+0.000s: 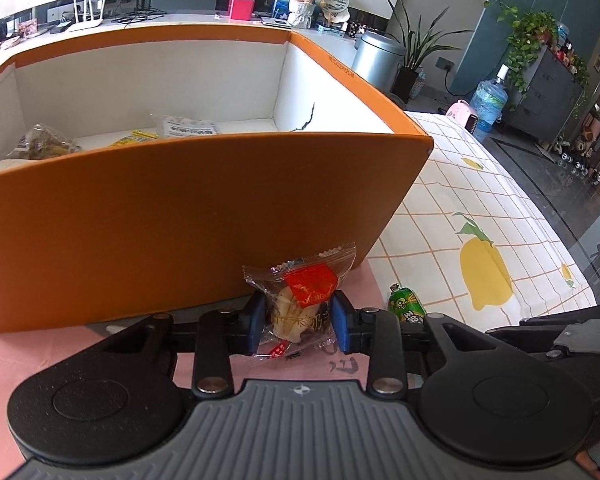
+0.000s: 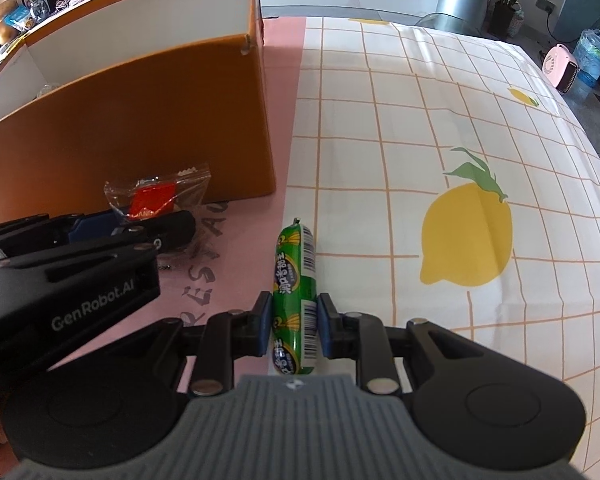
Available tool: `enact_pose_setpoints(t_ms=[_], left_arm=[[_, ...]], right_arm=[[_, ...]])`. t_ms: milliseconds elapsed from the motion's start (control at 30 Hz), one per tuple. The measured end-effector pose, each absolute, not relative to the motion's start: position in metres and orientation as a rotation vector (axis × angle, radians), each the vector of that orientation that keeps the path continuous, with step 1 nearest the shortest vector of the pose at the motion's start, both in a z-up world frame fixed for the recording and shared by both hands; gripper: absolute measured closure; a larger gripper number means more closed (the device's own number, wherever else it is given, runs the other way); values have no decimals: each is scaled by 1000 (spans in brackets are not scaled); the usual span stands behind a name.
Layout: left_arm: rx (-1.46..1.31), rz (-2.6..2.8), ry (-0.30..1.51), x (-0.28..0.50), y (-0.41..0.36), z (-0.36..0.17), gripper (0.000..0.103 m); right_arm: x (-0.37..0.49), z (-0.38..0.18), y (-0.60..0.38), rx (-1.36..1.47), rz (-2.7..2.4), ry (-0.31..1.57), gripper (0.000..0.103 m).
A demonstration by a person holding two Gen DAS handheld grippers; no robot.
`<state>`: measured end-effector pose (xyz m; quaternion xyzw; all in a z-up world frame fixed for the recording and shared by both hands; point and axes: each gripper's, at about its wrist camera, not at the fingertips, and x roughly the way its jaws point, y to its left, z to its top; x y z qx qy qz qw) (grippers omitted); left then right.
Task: Organize snacks
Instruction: 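Lift both snacks and carry them over the orange box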
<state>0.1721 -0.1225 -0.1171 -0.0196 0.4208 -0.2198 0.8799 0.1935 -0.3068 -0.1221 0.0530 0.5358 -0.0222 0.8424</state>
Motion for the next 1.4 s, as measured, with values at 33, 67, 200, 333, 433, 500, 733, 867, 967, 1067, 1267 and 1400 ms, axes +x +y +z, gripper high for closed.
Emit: enact_pose_setpoints(t_ms=[33, 67, 200, 333, 433, 500, 733, 867, 967, 1067, 1267, 1400], left_arm=[[-38, -450, 875, 169, -120, -115, 64], [-37, -439, 877, 167, -117, -113, 64], [-51, -401, 901, 158, -102, -104, 65], [-44, -396, 879, 145, -92, -92, 65], [-42, -390, 861, 137, -87, -82, 65], [-43, -391, 847, 133, -83, -75, 65], [-40, -390, 784, 120, -70, -46, 65], [-38, -391, 745, 118, -62, -30, 65], [-36, -388, 721, 119, -55, -17, 65], [-27, -383, 690, 119, -49, -4, 65], [-7, -375, 629, 129, -39, 21, 65], [17, -381, 616, 140, -38, 28, 65]], right_arm=[[192, -122, -306, 118, -42, 1131, 83], [191, -121, -306, 123, -39, 1130, 83], [185, -118, -302, 151, -13, 1126, 83], [176, -110, -295, 153, 18, 1091, 83], [168, -101, -290, 177, 61, 1061, 83], [162, -95, -286, 179, 90, 1038, 83], [144, -73, -273, 131, 88, 963, 83], [135, -54, -265, 119, 95, 913, 83], [132, -34, -257, 103, 108, 872, 83], [133, -14, -248, 76, 125, 837, 83], [145, 21, -230, 0, 144, 784, 83], [159, 38, -220, -50, 150, 764, 83]])
